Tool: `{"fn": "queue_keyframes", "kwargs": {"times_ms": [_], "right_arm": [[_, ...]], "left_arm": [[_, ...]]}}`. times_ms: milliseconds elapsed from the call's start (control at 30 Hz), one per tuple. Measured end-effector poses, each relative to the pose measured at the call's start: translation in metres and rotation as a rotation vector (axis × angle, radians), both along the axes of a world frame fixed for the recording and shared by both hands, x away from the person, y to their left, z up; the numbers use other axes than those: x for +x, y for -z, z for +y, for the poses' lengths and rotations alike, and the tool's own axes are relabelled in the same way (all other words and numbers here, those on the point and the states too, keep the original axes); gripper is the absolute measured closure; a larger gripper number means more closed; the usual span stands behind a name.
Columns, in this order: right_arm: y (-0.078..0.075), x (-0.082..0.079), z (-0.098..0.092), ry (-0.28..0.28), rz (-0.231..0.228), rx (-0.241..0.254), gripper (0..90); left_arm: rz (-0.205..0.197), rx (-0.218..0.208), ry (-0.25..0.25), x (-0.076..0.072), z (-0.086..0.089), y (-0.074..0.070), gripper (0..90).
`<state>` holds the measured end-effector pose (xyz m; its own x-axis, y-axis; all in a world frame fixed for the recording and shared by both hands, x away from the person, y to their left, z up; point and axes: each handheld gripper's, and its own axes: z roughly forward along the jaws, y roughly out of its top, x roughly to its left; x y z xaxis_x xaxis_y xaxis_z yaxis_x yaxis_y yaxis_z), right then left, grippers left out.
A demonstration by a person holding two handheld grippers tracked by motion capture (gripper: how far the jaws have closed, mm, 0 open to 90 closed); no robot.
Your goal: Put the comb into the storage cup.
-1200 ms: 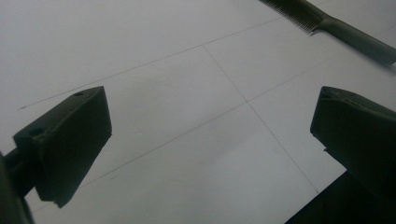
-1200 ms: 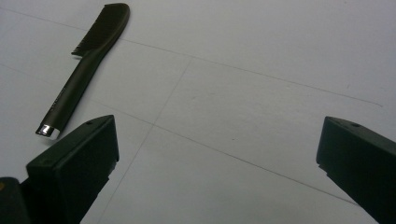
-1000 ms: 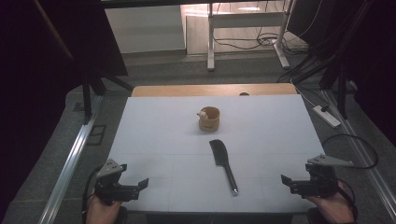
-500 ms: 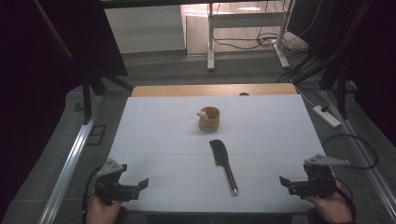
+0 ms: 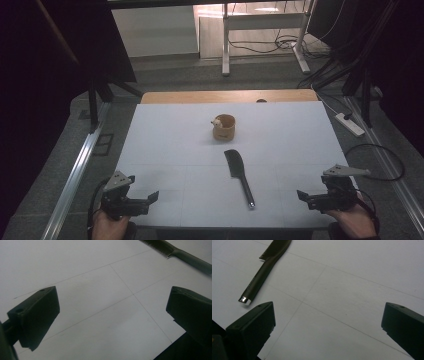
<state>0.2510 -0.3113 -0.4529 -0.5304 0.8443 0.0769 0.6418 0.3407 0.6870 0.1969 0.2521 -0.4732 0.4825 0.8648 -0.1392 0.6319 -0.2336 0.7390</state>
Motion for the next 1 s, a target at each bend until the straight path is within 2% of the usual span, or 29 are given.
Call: {"fn": "queue_keyframes", "kwargs": {"times_ms": [200, 433, 800, 1000], "right_arm": [[-0.002, 0.003, 0.003, -0.032, -0.015, -0.001, 0.0], [-0.001, 0.008, 0.007, -0.085, 0.006, 0.011, 0.0], [-0.005, 0.016, 0.018, -0.132, -0.004, 0.041, 0.0], [-0.007, 0.02, 0.025, -0.158, -0.017, 0.036, 0.0]], "left_arm": [[0.015, 0.015, 0.007, 0.001, -0.002, 0.001, 0.0], [0.021, 0.025, 0.015, 0.001, -0.003, 0.001, 0.0], [0.03, 0.02, 0.019, 0.002, -0.002, 0.002, 0.0], [0.03, 0.017, 0.018, 0.002, -0.002, 0.002, 0.0]]}}
